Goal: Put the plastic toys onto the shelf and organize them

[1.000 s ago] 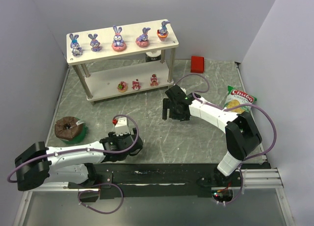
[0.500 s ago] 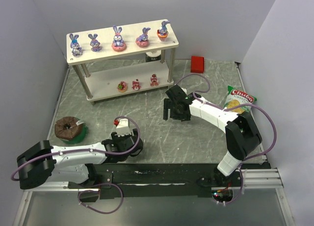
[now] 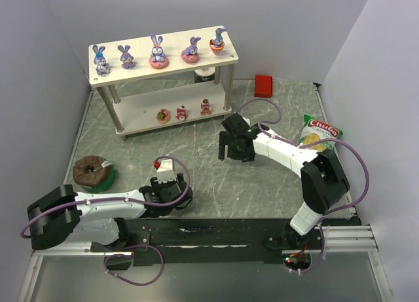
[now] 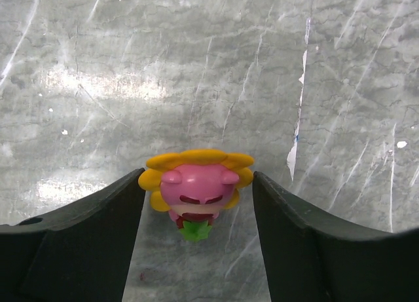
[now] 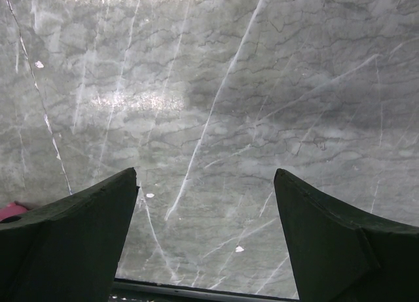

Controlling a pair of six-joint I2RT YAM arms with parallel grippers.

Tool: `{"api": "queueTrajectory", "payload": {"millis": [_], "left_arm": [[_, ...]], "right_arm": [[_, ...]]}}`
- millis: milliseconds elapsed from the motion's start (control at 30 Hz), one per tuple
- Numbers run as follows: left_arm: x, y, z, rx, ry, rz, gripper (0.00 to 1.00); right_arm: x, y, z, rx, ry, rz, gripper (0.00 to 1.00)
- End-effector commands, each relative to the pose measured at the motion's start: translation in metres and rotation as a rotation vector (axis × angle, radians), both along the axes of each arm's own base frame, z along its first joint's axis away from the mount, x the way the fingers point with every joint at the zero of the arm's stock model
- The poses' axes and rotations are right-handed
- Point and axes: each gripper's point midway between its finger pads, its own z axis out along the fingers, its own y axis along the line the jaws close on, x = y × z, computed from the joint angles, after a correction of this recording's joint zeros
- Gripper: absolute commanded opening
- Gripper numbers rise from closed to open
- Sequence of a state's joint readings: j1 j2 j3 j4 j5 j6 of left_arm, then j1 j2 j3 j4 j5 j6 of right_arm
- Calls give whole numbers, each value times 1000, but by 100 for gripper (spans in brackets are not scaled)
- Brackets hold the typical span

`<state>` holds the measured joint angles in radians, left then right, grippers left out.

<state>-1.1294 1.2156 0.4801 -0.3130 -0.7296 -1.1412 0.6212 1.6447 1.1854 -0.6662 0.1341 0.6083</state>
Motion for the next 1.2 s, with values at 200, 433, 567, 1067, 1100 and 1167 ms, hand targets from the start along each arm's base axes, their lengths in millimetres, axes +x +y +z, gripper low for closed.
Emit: {"api": "queueTrajectory", "payload": {"millis": [200,433,567,1067,1100,1167], "left_arm": [[4,0,5,-22,-45,13,59],[5,2,7,-34,-56,21,50],[7,5,13,-49,-75,37,48],[66,23,78,-103,-196,134,49],[76,32,81,-108,-193,161,49],[90,37,89,-95,-203,163,49]], "right_arm": [[11,-3,19,15,-50,-33,91],[11,-4,19,11,-51,-40,90],[11,-5,20,12,-53,-45,90],[16,-5,23,13,-70,-47,90],[16,-6,24,13,-71,-49,90],[17,-6,24,16,-75,-50,90]]}}
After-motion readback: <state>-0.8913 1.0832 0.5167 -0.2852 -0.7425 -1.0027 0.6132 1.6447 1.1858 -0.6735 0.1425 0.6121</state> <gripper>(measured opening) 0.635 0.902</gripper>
